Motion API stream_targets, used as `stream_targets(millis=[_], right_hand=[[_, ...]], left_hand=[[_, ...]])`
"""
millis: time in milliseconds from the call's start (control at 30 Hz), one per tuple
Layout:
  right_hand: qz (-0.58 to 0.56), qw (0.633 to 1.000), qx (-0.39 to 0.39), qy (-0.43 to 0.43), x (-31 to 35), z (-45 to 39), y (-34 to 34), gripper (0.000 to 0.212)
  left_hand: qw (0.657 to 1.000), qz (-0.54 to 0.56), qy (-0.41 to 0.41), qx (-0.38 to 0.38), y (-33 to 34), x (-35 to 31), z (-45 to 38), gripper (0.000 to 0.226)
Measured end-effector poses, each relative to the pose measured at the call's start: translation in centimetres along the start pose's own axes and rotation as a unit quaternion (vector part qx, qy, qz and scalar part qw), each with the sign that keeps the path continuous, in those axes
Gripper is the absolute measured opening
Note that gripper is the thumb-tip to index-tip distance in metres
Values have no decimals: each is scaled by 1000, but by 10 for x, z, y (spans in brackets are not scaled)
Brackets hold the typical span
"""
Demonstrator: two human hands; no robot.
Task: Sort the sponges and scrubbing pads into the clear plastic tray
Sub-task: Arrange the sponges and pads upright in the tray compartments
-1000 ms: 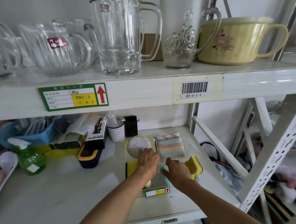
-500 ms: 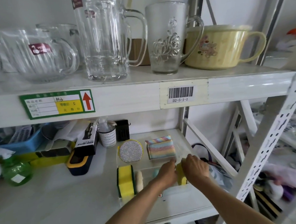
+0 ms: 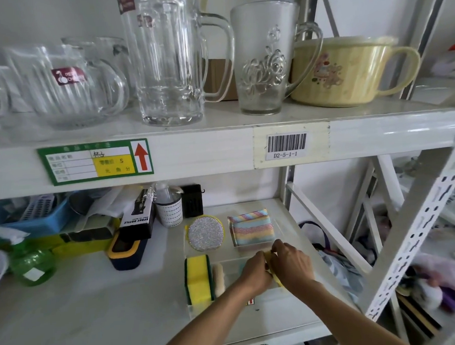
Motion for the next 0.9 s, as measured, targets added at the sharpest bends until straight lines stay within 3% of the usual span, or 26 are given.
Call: stream_targets(millis=[433,700,900], right_hand=[[19,1000,13,18,-1,4,-3,19],[-5,999,19,32,1,0,-5,19],[0,999,35,38,-3,0,-4,20]], left_hand=[[1000,-14,14,-3,-5,1,-6,40],[998,54,33,-18,-9,-2,-7,43],[998,47,42,-16,-10,-8,-6,46]])
Point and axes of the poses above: each hand's wrist, its own z-axis away from the middle knuckle, its own y-axis out of the palm, x = y × z, the point moved 9 cm from there along -z, towards the middle knuckle, and after that the axes turned 14 degrees about z, right-handed, at the moved point
